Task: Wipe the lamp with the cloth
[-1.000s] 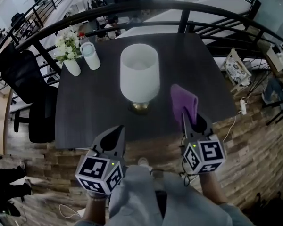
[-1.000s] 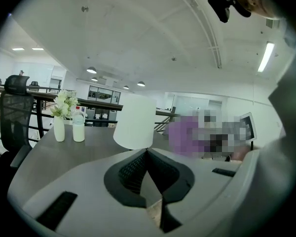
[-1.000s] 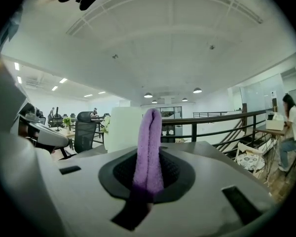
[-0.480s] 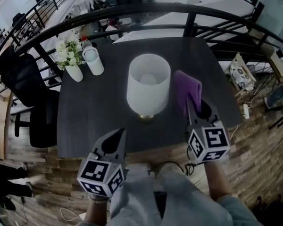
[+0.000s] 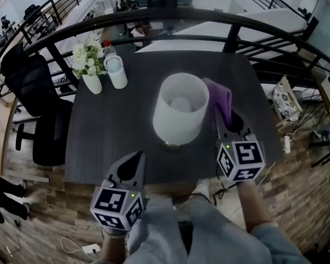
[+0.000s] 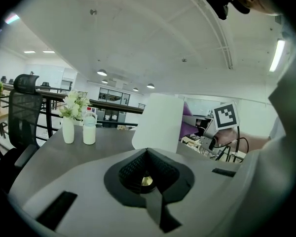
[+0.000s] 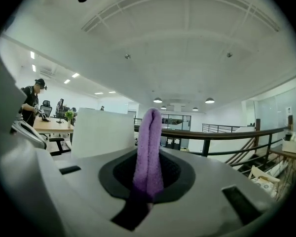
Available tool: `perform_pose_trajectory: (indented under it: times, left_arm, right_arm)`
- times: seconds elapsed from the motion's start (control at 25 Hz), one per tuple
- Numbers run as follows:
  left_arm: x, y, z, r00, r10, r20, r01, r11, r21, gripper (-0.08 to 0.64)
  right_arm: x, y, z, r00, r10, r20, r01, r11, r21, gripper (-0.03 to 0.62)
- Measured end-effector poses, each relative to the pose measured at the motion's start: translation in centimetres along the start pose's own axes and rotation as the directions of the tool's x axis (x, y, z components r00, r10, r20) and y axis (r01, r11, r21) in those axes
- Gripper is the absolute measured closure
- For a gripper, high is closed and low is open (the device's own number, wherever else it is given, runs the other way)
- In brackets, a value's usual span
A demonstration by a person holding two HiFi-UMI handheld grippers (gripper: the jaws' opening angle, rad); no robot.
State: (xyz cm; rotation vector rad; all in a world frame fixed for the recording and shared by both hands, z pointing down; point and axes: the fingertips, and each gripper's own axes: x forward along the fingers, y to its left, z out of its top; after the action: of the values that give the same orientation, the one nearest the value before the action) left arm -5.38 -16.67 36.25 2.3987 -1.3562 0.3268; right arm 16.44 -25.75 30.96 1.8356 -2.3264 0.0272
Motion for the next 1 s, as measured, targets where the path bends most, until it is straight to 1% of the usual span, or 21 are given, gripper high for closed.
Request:
perform_pose_trajectory:
  times: [0.2,0.32,0.64,0.88,1.0]
  left_arm:
    - [0.5,0.1,0.1,1.0,0.027,0.003,-0.027,0.999,-0.024,0.558]
    - [0.6,0.2,0.1,0.999,0.037,0.006,-0.037,0.999,-0.028,0.558]
    - [0.5,0.5,0.0,1.0,0.023,-0.002,-0.023,1.0,-0.018,0.557]
    - [0.1,0.4,-0.2,1.0,0.002,-0.012,-0.002,1.0,-0.004,0.558]
    - [0.0,0.6,-0.3,1.0,-0.004,-0.01,0.004,1.0,-0.002,0.558]
  right_arm:
    - [0.5,1.1,0.0,0.999,0.054,-0.006,-0.054,0.999,0.002,0.543]
    - [0.2,1.7,-0.4,0.997,0.074,-0.014,-0.074,0.997,0.012,0.543]
    - [-1.9,3.0,-1.2,0.998,0.066,-0.014,-0.065,0.996,0.057,0.543]
    - [-4.0,4.2,-1.8,0.999,0.053,-0.012,-0.052,0.997,0.054,0.543]
    - [-4.7,5.2,-2.2,0.998,0.06,-0.016,-0.059,0.997,0.052,0.543]
